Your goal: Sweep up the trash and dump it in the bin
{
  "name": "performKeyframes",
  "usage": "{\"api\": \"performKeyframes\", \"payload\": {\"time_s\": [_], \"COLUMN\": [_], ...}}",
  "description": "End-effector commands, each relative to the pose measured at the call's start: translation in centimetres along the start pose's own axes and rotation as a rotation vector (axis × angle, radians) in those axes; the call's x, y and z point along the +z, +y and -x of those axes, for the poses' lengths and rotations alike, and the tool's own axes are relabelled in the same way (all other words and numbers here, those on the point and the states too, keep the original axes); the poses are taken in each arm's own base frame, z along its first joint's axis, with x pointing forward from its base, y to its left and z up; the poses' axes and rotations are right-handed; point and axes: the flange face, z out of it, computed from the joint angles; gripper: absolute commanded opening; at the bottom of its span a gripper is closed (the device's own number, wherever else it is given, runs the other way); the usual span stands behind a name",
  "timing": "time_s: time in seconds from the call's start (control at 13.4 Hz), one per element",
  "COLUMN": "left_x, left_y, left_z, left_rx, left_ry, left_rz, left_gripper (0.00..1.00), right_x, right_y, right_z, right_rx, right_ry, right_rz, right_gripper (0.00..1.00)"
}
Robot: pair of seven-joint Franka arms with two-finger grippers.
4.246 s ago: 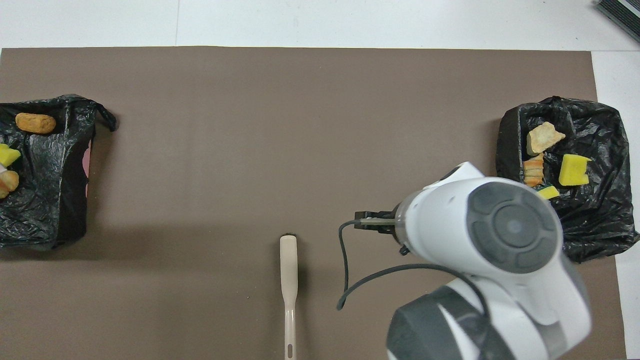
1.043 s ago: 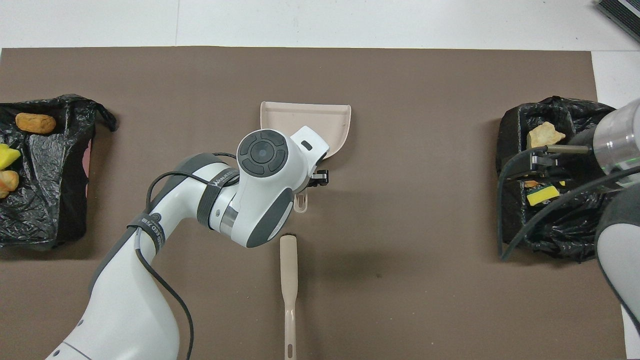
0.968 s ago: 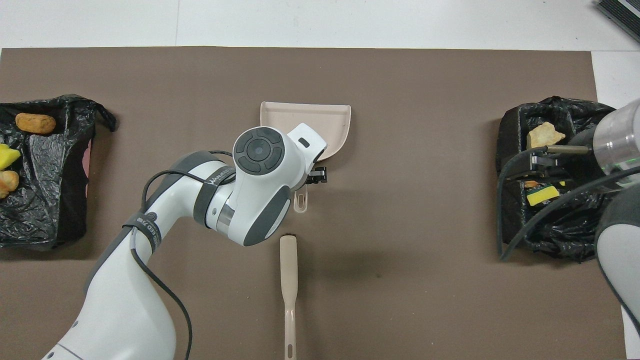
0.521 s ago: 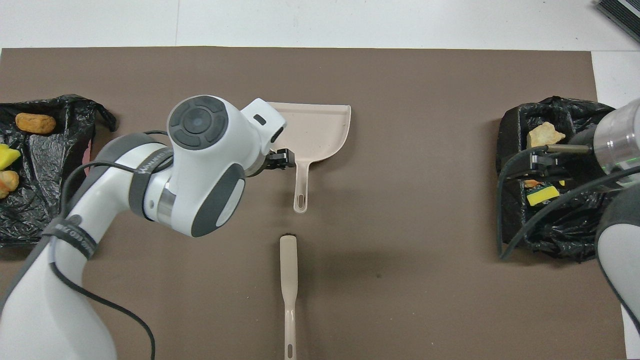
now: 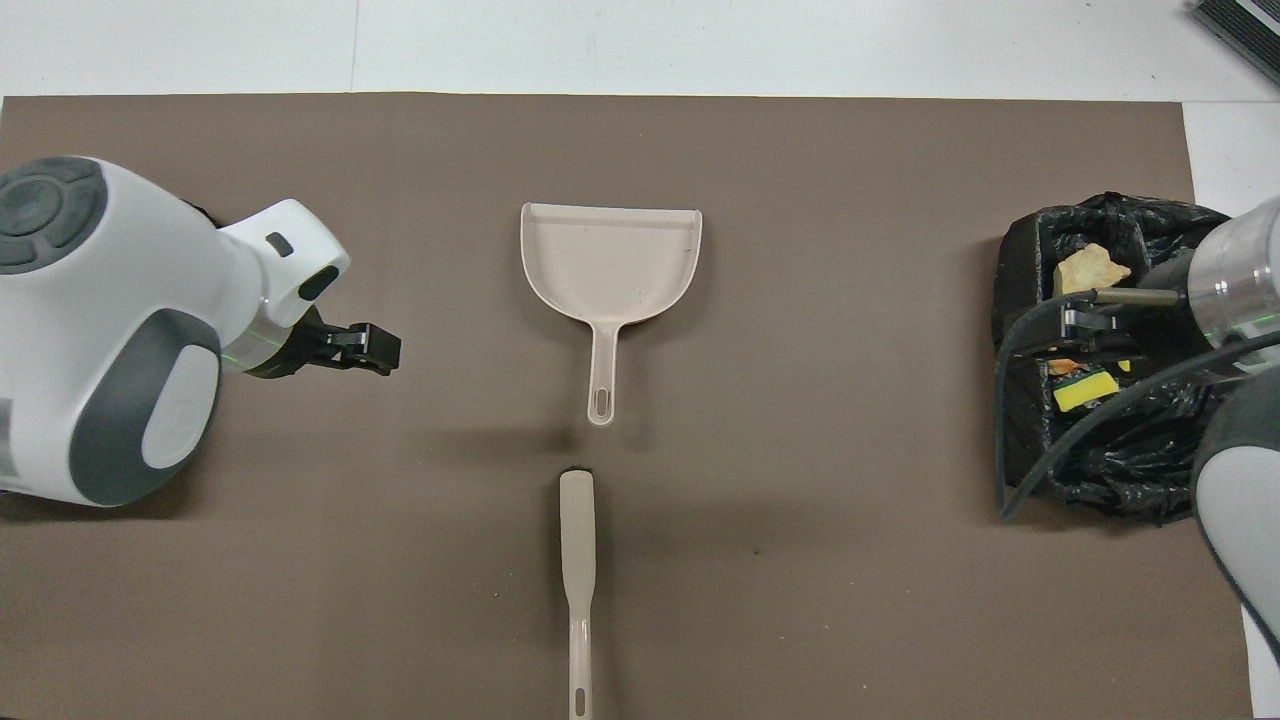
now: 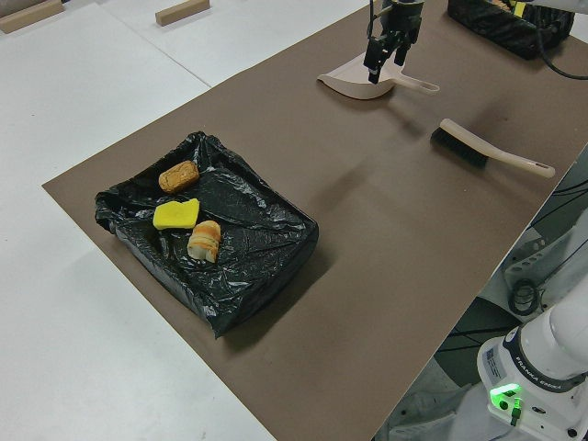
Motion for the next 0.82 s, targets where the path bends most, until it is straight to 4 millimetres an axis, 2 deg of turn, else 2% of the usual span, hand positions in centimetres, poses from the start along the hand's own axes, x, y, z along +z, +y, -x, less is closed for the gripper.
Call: {"api": "performKeyframes", "payload": {"time_s": [0.0,0.22,0.3,0.45,0.6,0.74], "left_x": [-0.5,-1.6,-2.3,-5.1,-8.0,-12.2], "left_y": [-4.6,-11.1,-11.8,-13.8,-13.7,-13.6], "left_z": [1.8,2.1,2.1,1.6,1.7,2.5], "left_rx": [0.015,0.041,0.032,-0.009,-0.016,-0.012], "left_ry": [0.003,0.014,0.027,0.080,0.096,0.094], "left_rz": [-0.002,0.004,0.006,0.001,0.001,0.000], "left_gripper": [1.00,1.00,1.00,1.00,1.00,1.00], "right_x": [-0.1,-0.1,-0.1,-0.1,-0.1,-0.1], "right_y": [0.4,0.5,0.5,0.6,0.6,0.6], "right_z": [-0.1,-0.1,-0.1,-0.1,-0.1,-0.1], "right_rx": [-0.008,-0.007,-0.005,-0.004,-0.004,-0.004], "right_ry": [0.004,0.004,0.004,0.002,0.002,0.002], "right_rz": [-0.017,-0.019,-0.019,-0.018,-0.018,-0.018], "right_gripper": [1.00,1.00,1.00,1.00,1.00,1.00]}}
